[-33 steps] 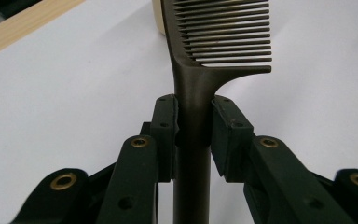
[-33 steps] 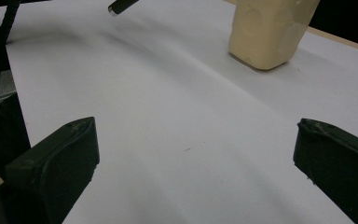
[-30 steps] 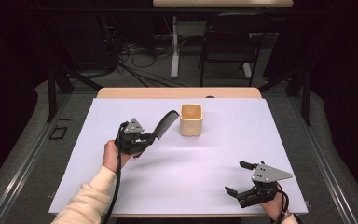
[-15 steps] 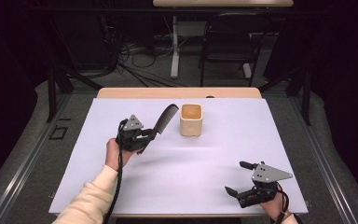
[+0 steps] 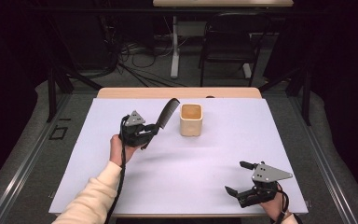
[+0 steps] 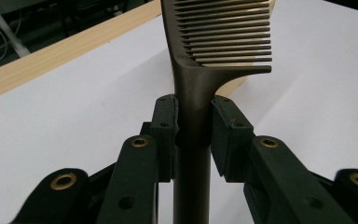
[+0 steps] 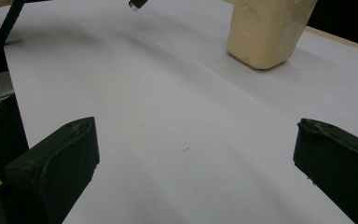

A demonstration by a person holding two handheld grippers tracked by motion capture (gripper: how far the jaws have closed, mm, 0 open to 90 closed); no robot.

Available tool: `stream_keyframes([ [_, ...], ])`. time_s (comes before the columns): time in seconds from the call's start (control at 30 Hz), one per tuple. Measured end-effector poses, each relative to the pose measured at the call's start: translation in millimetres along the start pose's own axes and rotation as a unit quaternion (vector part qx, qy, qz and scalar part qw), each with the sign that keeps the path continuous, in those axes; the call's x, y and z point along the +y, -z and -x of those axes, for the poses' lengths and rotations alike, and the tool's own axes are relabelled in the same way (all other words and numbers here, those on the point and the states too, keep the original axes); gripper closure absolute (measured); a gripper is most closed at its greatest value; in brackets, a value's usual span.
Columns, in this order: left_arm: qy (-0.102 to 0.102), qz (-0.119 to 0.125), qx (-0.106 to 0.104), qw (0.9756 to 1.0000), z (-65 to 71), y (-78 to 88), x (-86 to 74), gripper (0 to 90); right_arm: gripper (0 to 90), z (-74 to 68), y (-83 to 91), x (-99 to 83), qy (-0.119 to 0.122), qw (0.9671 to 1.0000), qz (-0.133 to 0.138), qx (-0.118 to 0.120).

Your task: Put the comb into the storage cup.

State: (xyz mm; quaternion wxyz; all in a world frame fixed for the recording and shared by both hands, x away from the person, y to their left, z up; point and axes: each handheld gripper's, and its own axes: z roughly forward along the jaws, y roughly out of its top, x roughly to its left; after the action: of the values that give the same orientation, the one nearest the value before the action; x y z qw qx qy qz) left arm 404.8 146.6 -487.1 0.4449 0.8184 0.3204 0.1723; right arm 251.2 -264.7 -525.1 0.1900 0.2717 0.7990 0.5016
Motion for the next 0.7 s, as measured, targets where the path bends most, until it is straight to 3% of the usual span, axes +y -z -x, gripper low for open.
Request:
stream_keyframes([
  [0.7,0.001,0.023,-0.002,0.9997,0.6,-10.3,20.7,71.9,0.0,-0.1,-0.2,0.1,0.0,1.0,0.001,0.001],
])
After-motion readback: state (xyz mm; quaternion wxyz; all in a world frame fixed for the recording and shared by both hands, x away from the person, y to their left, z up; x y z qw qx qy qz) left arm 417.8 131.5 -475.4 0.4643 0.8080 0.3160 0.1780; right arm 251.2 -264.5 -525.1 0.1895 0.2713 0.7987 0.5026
